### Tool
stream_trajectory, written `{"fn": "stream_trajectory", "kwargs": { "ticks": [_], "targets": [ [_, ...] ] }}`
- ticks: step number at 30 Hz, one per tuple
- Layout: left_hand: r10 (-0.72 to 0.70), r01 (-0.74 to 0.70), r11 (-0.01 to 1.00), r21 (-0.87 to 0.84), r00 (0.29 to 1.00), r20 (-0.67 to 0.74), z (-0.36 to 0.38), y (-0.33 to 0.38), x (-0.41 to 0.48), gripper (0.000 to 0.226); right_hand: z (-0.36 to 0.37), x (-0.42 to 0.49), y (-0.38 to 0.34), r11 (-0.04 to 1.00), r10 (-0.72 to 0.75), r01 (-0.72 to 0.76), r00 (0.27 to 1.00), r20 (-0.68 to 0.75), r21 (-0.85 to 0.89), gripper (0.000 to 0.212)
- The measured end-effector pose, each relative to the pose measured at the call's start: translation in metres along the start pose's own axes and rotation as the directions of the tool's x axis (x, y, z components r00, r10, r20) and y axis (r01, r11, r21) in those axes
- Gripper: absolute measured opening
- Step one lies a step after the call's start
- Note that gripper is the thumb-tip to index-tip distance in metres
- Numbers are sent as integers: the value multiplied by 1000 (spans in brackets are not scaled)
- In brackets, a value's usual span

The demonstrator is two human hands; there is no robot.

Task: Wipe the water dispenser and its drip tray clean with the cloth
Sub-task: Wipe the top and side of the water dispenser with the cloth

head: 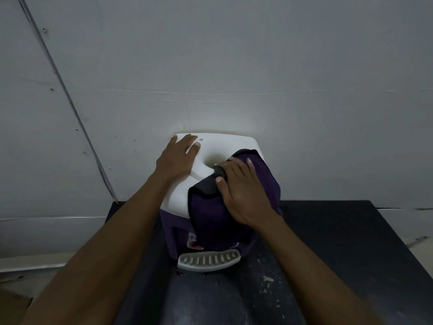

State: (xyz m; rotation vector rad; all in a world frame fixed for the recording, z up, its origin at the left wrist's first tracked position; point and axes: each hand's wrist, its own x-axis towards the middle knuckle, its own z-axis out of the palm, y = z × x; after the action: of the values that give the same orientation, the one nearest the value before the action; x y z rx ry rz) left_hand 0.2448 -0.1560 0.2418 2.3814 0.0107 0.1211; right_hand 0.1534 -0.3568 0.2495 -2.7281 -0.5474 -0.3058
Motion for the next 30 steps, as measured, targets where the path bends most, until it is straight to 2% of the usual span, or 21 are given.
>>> {"fn": "stream_trajectory", "kwargs": {
  "ticks": [4, 6, 10, 13, 16, 20, 23, 25, 30],
  "targets": [
    [19, -19, 1000, 5, 1000, 7, -1, 1, -1, 47, 11, 26, -27, 977, -31, 40, 998, 48, -208, 51],
    [29, -29, 1000, -9, 999, 25, -2, 0, 1, 47, 14, 40, -34, 971, -3, 19, 998, 69, -239, 53],
    [77, -76, 997, -30, 995, 65, -7, -5, 3, 54, 17, 49, -41, 975, 50, -37, 997, 52, -219, 53],
    [70, -68, 997, -31, 994, 80, -7, -4, 2, 59, 12, 29, -27, 987, -26, 31, 999, 31, -159, 53],
    [57, -55, 998, -30, 997, 47, -6, -4, 2, 48, 0, 12, -4, 992, -89, 89, 996, 9, -88, 53],
    [72, -70, 995, -71, 997, 35, -6, -4, 1, 44, 0, 26, -9, 992, -45, 45, 999, 0, -116, 51],
    [85, -83, 995, -61, 996, 31, -6, -4, 2, 45, 8, 43, -26, 977, 15, -14, 1000, 5, -212, 57],
    [83, -81, 995, -59, 996, 36, -7, -5, 2, 47, 12, 46, -27, 976, 18, -21, 1000, -13, -215, 60],
    [84, -83, 996, -40, 996, 22, -5, -8, 3, 48, 7, 35, 5, 988, -151, 151, 986, -69, -6, 51]
  ]
}}
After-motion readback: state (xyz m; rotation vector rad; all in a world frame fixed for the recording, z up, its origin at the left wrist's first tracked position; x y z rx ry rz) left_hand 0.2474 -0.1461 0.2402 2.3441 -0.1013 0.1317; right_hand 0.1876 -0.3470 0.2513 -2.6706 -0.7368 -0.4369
